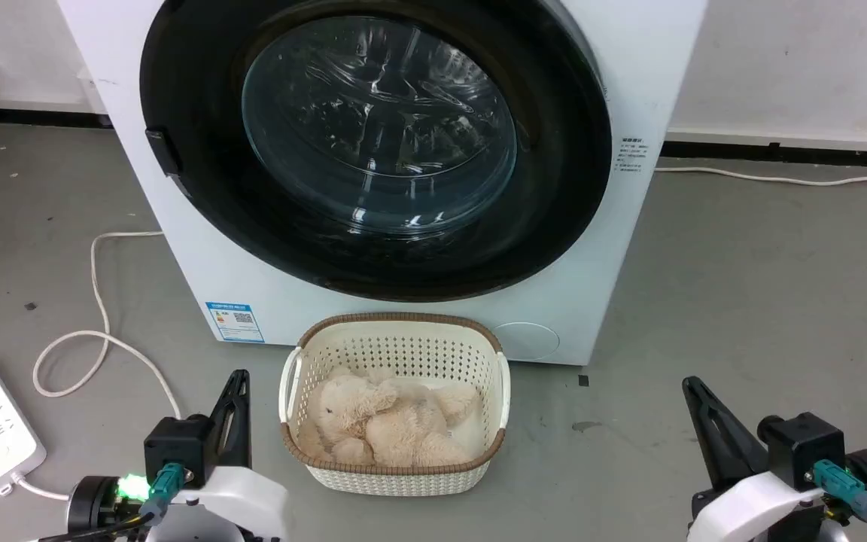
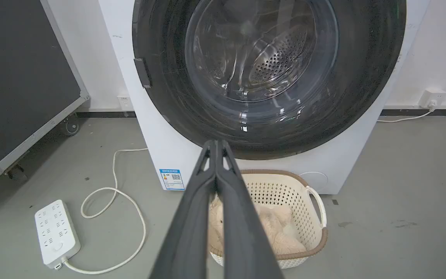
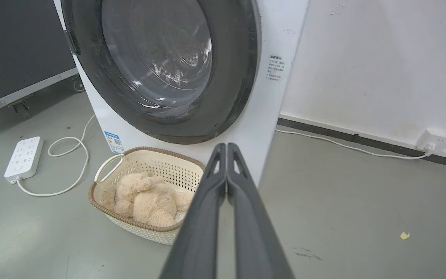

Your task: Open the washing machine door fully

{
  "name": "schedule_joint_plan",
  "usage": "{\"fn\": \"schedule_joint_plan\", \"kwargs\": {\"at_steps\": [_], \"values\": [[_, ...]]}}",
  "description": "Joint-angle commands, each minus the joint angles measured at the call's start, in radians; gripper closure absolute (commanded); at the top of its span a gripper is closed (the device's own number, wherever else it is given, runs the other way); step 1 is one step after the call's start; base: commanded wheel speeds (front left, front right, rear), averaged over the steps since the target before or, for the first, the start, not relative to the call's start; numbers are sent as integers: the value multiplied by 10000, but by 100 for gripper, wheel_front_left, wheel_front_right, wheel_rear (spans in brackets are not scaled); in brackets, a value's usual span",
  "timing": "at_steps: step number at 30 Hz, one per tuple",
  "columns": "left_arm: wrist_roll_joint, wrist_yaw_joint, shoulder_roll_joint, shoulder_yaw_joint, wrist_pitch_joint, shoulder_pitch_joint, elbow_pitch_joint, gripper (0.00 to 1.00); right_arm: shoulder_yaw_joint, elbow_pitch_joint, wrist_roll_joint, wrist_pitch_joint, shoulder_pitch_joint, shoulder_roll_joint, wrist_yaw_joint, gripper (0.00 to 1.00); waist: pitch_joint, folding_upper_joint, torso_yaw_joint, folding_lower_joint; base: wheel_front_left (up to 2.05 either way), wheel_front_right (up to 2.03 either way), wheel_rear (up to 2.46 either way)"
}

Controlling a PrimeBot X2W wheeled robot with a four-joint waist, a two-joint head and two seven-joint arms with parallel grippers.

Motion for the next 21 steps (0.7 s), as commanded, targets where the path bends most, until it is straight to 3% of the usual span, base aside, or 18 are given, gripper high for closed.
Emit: {"fn": "schedule_joint_plan", "kwargs": {"at_steps": [1,21], "values": [[30,28,8,-3,3,87,-35,100,-7,24,-74,7,-116,43,-9,100,0,0,0,0,0,0,0],[30,28,8,-3,3,87,-35,100,-7,24,-74,7,-116,43,-9,100,0,0,0,0,0,0,0]]}}
